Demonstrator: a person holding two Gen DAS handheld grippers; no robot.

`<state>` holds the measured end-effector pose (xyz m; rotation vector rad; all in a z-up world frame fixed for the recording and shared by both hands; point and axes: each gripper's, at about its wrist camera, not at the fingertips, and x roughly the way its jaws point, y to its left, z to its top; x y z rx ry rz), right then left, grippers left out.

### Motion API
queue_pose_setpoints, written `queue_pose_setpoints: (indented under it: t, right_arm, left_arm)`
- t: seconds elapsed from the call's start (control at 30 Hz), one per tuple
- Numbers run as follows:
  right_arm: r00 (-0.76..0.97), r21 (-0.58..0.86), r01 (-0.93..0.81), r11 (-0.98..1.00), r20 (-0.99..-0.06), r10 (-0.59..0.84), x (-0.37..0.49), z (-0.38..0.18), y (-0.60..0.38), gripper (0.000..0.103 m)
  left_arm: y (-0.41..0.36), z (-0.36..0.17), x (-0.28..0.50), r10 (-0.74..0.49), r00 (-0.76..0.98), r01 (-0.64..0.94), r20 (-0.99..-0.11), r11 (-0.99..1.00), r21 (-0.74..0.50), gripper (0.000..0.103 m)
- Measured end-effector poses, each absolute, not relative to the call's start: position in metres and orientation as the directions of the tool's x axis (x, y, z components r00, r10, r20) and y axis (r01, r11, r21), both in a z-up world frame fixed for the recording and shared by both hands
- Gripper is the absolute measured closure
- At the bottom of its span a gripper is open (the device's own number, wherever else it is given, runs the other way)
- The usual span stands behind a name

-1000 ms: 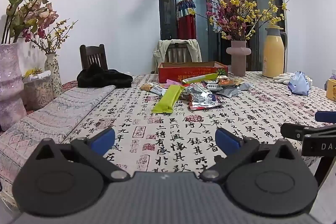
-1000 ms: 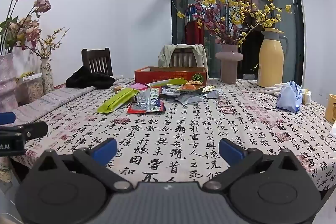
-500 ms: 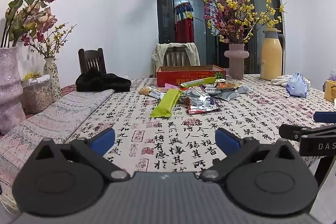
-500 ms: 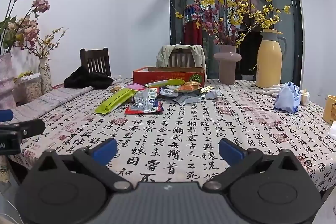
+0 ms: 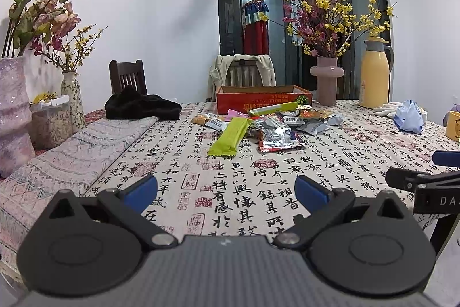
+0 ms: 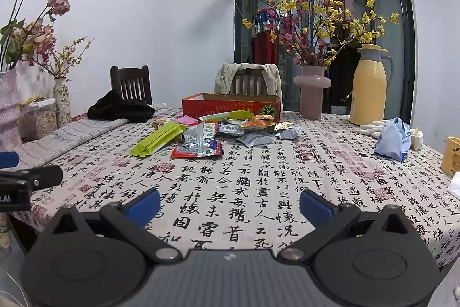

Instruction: Organize snacks

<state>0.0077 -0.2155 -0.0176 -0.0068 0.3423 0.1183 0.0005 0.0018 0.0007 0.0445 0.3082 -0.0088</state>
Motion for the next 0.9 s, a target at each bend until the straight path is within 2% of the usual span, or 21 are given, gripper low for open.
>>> queue_pose_setpoints:
  t: [0.9]
  right_arm:
    - [0.937,0.016,-0.113,0.994,-0.330,0.111,0.0066,-0.0178,-0.2169,0.000]
  left_arm:
    - [0.0003,0.0002,-0.0005,-0.004,0.954,0.018,-0.300,0.999,0.046,0.000]
